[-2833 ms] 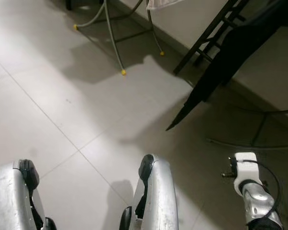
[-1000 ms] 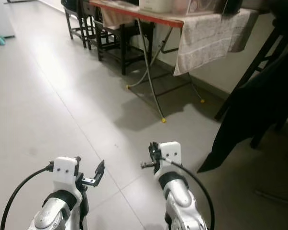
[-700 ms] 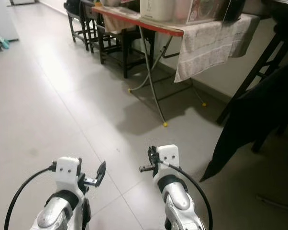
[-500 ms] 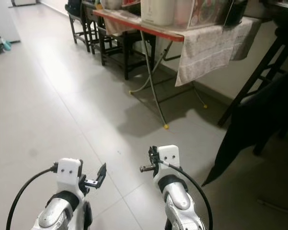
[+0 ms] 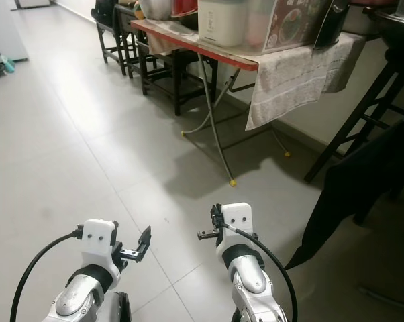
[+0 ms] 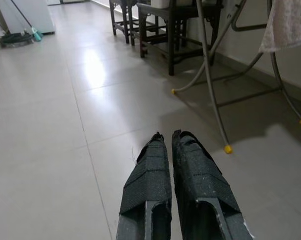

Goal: Building children table

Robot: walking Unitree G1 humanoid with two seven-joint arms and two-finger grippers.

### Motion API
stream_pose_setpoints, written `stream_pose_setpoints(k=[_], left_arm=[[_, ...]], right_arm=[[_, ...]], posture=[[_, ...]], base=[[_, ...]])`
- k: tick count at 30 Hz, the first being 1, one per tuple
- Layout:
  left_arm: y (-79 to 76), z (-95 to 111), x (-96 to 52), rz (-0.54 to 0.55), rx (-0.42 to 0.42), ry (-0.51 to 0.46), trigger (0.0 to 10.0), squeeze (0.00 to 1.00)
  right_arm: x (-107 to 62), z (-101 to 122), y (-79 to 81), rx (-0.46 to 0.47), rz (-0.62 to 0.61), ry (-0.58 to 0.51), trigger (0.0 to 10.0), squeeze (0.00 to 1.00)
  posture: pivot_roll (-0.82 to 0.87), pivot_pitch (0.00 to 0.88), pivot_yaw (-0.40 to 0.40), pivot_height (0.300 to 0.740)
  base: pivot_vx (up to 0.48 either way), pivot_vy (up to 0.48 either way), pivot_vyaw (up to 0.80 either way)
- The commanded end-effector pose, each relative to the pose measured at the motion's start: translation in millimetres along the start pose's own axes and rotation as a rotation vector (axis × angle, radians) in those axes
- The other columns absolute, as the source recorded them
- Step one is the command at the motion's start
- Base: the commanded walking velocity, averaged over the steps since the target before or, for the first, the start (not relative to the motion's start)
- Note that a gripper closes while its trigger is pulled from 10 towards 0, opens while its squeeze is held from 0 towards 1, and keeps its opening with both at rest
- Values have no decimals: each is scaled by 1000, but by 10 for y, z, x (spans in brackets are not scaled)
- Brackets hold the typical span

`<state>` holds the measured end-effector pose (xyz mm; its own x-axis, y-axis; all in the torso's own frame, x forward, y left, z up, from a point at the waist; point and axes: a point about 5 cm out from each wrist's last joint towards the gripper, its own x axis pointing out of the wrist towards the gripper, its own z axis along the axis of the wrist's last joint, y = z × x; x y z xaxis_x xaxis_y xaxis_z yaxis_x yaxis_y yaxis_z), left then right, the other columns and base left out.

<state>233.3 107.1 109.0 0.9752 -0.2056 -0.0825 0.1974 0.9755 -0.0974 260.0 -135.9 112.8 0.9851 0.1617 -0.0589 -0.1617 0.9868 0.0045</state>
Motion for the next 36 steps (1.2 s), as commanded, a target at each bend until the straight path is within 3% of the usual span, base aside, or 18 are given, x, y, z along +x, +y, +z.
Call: stream_pose_setpoints(k=[1,36], left_arm=[[6,-76,10,4,6,43,10000,0],[-14,-65,58,-3,2,47,10000,0]], right_arm=[[3,-24,-1,0,0,16,10000,0],[37,23,7,-21,18,5,10000,0]], posture=[[145,0,-20,580],[152,0,-30,695]], base=[[0,0,0],[0,0,0]])
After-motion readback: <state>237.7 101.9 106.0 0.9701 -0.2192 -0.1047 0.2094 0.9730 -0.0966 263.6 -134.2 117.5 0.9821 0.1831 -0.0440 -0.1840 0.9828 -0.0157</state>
